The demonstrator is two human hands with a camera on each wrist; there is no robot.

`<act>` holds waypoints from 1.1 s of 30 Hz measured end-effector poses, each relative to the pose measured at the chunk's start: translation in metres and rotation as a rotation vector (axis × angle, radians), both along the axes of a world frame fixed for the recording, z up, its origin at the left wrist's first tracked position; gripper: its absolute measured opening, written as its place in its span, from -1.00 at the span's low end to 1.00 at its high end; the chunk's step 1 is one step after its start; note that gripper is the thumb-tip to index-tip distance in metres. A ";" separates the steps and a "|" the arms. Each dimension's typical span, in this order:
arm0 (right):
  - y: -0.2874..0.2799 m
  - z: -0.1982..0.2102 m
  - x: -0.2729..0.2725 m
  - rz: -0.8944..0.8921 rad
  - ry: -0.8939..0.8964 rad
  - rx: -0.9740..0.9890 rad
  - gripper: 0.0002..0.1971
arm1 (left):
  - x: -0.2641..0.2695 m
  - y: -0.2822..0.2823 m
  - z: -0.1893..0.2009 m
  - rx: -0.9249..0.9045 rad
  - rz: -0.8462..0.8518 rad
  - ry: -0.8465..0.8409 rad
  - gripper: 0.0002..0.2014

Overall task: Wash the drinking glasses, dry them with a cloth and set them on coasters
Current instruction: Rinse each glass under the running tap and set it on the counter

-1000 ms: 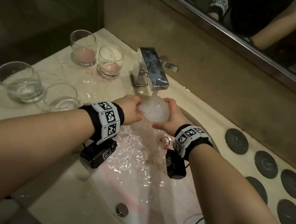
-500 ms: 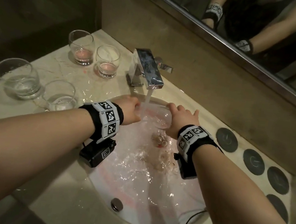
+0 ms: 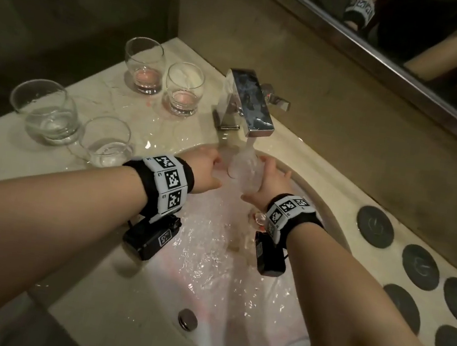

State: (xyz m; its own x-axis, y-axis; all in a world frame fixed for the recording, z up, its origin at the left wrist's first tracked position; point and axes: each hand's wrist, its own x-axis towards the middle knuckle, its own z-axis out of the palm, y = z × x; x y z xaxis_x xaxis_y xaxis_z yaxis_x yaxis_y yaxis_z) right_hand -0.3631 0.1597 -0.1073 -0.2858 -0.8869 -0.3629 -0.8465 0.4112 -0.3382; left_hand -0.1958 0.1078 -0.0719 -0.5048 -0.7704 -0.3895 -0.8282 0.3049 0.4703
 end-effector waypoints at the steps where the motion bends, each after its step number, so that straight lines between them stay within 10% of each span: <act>1: -0.001 0.000 0.000 0.000 -0.011 0.003 -0.18 | 0.001 0.000 -0.001 0.002 -0.001 -0.002 -0.46; 14: 0.013 0.002 -0.014 0.086 0.032 0.021 -0.11 | 0.000 0.003 -0.004 0.033 -0.021 -0.033 -0.47; 23: 0.020 0.024 -0.021 0.407 0.664 0.223 -0.23 | -0.007 0.009 0.002 -0.009 -0.051 -0.038 -0.51; 33: 0.011 0.002 -0.015 0.005 0.162 0.066 -0.16 | 0.005 0.007 -0.003 0.018 -0.049 -0.028 -0.47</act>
State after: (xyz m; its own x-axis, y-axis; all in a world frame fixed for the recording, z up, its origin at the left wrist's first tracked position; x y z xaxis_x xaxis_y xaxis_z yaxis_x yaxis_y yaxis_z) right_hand -0.3786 0.1703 -0.1049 -0.3412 -0.8642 -0.3697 -0.8895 0.4240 -0.1702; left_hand -0.1909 0.1151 -0.0747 -0.5303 -0.7378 -0.4176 -0.8256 0.3374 0.4524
